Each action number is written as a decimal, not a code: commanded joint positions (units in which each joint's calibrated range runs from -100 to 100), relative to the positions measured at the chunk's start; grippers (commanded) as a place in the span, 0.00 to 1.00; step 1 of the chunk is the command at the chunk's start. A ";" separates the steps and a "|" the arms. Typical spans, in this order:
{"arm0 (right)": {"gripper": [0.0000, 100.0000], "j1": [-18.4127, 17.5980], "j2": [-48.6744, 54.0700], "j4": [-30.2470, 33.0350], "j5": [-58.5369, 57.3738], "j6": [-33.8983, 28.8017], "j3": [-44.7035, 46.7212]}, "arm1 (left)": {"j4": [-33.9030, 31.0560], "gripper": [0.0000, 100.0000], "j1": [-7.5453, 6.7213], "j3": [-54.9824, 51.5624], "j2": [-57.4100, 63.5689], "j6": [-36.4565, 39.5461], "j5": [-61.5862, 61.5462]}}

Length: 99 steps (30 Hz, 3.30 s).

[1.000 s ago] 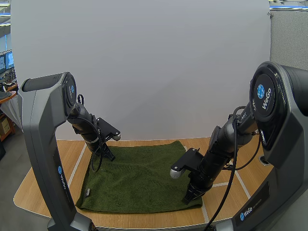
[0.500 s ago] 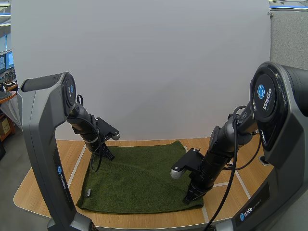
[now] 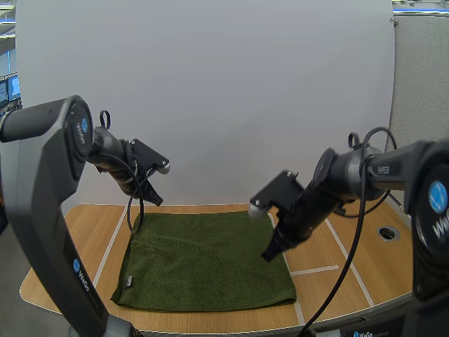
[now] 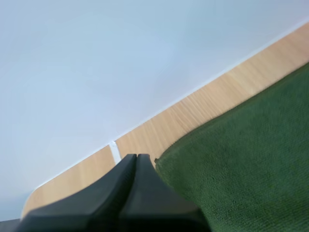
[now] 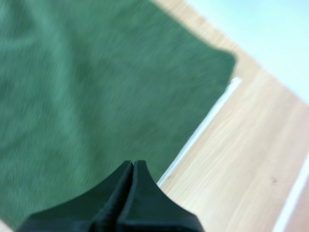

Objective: Fold the towel

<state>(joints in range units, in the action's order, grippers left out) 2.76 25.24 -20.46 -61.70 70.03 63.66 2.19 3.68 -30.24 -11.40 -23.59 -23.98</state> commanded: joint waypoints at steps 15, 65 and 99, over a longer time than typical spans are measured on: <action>0.00 0.08 4.15 -8.96 35.41 -18.34 -17.02 | -4.58 0.00 -6.32 -4.69 33.25 17.33 -21.18; 0.53 2.19 -51.01 -29.52 8.96 12.10 -57.38 | -0.43 0.00 -5.30 -21.91 85.67 21.64 -53.46; 0.16 1.90 -56.31 -31.15 6.90 12.29 -58.14 | 1.43 0.00 -4.06 -21.91 85.65 21.64 -53.80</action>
<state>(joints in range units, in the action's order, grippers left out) 4.65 -30.59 -51.32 -53.16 81.86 5.74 1.98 -0.52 -51.91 73.94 -2.54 -78.18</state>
